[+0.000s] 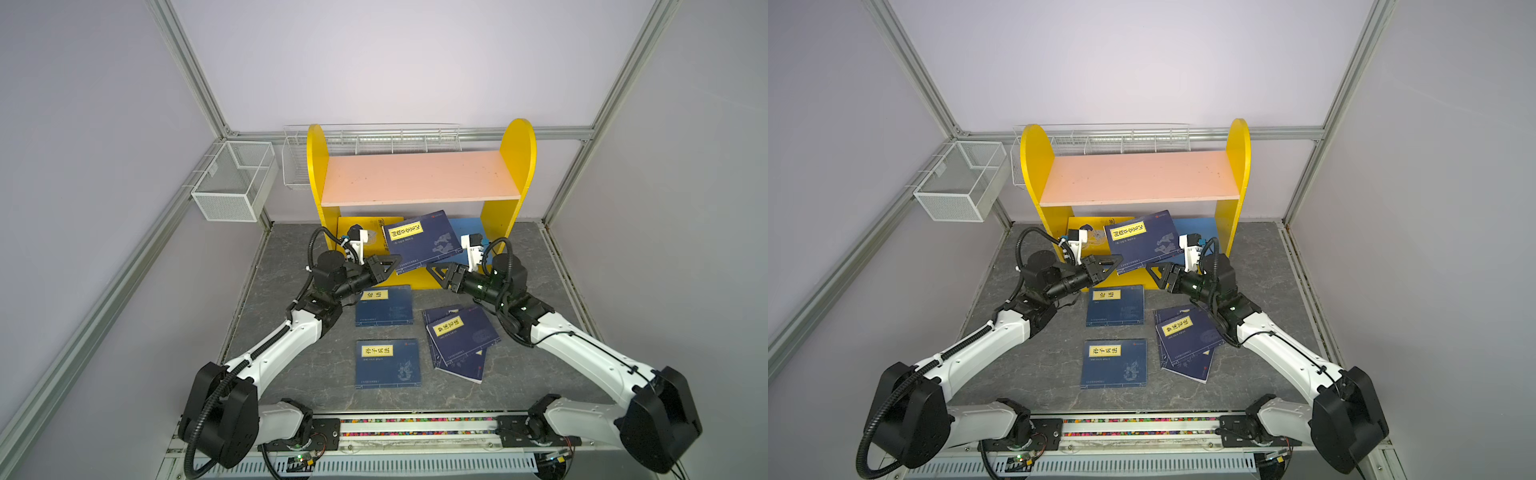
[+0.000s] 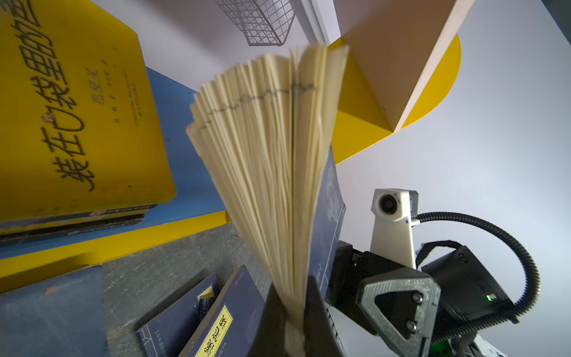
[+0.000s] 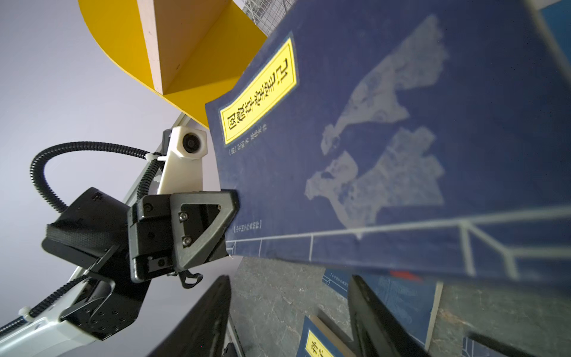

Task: Stacking books/files
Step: Pick up the book.

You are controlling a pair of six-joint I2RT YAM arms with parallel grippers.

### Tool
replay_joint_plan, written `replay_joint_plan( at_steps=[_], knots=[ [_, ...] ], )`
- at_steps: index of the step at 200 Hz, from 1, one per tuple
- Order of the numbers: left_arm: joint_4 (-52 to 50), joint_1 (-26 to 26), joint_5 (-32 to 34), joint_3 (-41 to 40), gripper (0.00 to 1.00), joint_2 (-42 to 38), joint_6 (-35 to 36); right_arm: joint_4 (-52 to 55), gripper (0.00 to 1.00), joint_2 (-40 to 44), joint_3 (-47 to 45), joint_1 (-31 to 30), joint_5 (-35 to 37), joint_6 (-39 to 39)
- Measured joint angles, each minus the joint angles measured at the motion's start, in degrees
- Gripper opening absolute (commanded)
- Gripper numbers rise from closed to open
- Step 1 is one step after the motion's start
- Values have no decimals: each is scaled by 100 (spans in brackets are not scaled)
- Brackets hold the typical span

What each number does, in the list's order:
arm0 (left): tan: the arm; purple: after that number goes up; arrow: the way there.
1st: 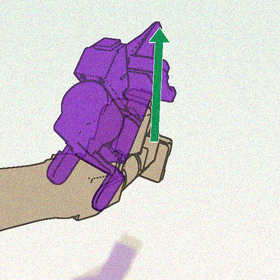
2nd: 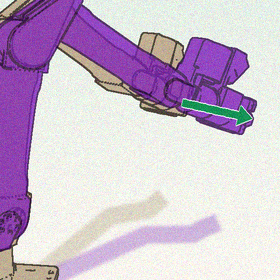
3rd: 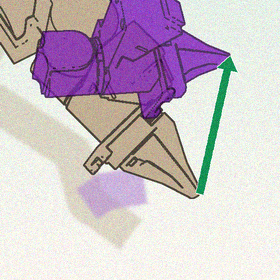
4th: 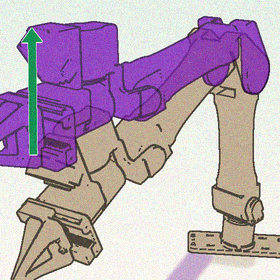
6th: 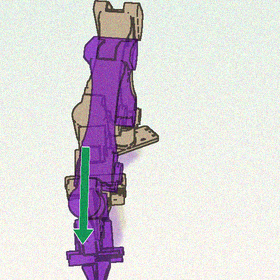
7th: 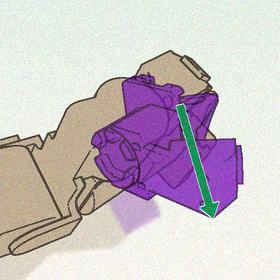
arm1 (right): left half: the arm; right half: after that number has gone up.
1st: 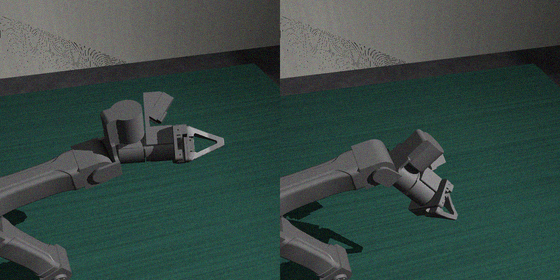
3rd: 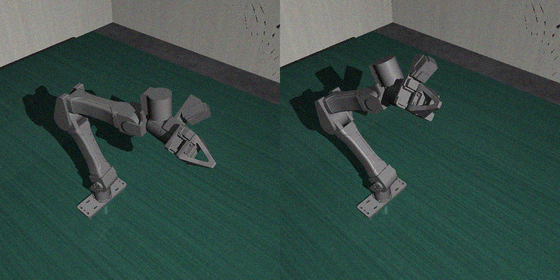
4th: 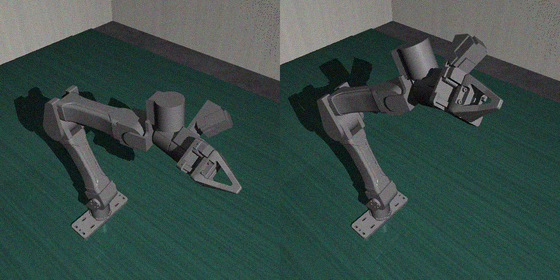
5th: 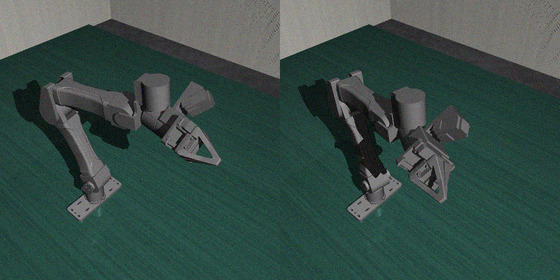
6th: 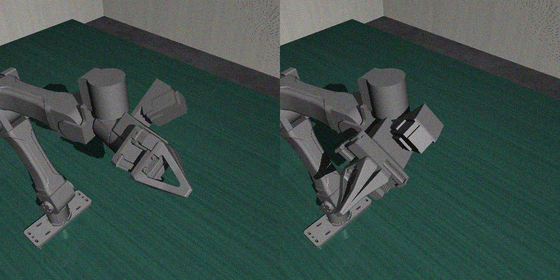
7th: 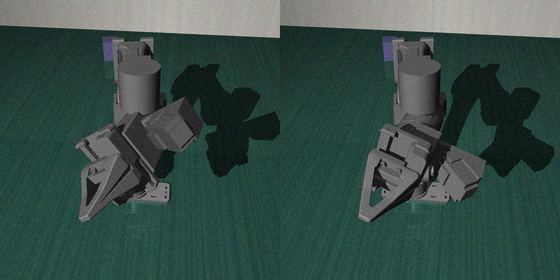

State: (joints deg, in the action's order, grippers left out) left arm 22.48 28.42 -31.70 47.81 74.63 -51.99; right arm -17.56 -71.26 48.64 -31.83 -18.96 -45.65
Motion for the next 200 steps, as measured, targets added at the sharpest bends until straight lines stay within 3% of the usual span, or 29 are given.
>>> replay_joint_plan(
  at_steps=[15,55,112,157,173,200],
  knots=[
    [2,66,2,0,0,42,-15,-168,53,-57,0,-22,168,-105],
    [37,101,59,33,0,85,-28,-350,27,-66,2,-98,691,-264],
    [-11,149,61,173,0,422,-2,-299,10,-4,44,-205,1202,-407],
    [-389,177,107,289,50,369,256,-103,7,0,227,-83,1495,-291],
    [-542,175,160,295,57,240,321,-2,7,0,229,140,1613,-251],
    [-870,177,334,295,58,-61,555,133,7,0,232,553,1720,-232]
  ],
)
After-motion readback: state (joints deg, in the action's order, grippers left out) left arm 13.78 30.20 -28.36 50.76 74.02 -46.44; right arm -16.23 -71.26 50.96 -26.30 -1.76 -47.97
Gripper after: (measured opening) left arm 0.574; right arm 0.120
